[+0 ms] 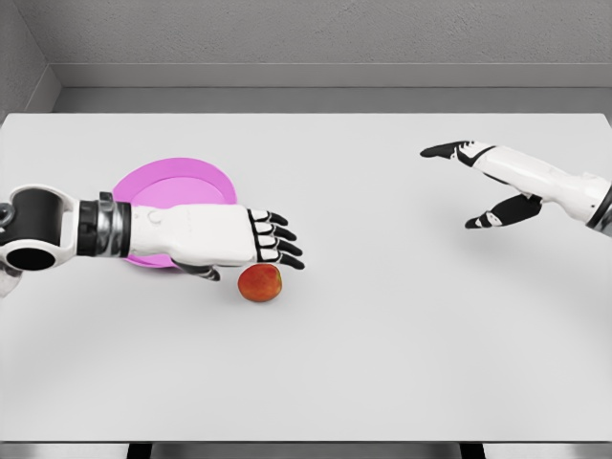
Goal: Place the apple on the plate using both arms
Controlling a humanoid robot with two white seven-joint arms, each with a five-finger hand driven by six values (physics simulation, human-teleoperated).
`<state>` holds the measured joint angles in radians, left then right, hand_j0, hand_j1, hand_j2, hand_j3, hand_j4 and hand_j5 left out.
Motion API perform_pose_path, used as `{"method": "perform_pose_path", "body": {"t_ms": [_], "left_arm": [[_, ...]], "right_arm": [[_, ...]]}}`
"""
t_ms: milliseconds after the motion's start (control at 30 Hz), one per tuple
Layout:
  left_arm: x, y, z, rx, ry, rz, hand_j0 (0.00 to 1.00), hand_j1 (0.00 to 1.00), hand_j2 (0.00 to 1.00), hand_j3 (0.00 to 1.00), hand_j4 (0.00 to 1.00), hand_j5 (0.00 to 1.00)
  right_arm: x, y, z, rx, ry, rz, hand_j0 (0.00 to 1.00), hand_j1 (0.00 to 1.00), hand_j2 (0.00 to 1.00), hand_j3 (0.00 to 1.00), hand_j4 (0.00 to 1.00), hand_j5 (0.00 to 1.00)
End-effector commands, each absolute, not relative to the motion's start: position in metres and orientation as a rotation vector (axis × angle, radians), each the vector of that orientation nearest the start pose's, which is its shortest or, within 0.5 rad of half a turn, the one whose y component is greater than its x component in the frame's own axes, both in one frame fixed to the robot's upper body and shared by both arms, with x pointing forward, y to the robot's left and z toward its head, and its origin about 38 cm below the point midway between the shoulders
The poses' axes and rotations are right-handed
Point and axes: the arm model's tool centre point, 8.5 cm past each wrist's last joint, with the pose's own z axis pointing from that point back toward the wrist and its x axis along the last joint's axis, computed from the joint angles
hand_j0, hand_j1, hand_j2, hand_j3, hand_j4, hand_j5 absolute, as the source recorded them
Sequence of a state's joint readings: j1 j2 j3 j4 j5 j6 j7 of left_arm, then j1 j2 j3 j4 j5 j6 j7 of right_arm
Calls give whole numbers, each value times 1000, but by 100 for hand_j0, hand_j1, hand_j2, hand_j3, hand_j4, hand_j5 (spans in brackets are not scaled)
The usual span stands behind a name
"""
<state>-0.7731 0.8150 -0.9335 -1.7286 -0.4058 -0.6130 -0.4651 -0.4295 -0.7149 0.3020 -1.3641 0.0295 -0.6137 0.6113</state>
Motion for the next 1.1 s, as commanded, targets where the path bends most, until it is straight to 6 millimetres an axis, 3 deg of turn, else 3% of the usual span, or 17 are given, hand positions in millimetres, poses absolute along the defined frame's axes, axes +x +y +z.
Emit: {"method": "perform_pose_path", "body": {"t_ms": [0, 233, 433, 933, 1067], "left_arm": [[377, 192, 213, -196, 1782, 2832, 100, 100, 100, 100, 100, 100], [383, 197, 204, -243, 1733, 2868, 100, 100, 100, 100, 100, 100], [382, 180, 200, -253, 1706, 2833, 100, 100, 100, 100, 100, 100], [397, 198, 186, -342, 1626, 2917, 100, 100, 100, 100, 100, 100], [401, 194, 181, -356, 1614, 2922, 100, 100, 100, 100, 100, 100]], "right_arm": [[424, -340, 205, -130, -1690, 1558, 100, 100, 100, 100, 100, 100], [424, -339, 204, -127, -1690, 1557, 100, 100, 100, 100, 100, 100], [423, -340, 204, -127, -1689, 1556, 100, 100, 100, 100, 100, 100], [421, -347, 203, -137, -1666, 1563, 100, 100, 100, 100, 100, 100], [421, -347, 205, -141, -1669, 1563, 100, 100, 100, 100, 100, 100]]}}
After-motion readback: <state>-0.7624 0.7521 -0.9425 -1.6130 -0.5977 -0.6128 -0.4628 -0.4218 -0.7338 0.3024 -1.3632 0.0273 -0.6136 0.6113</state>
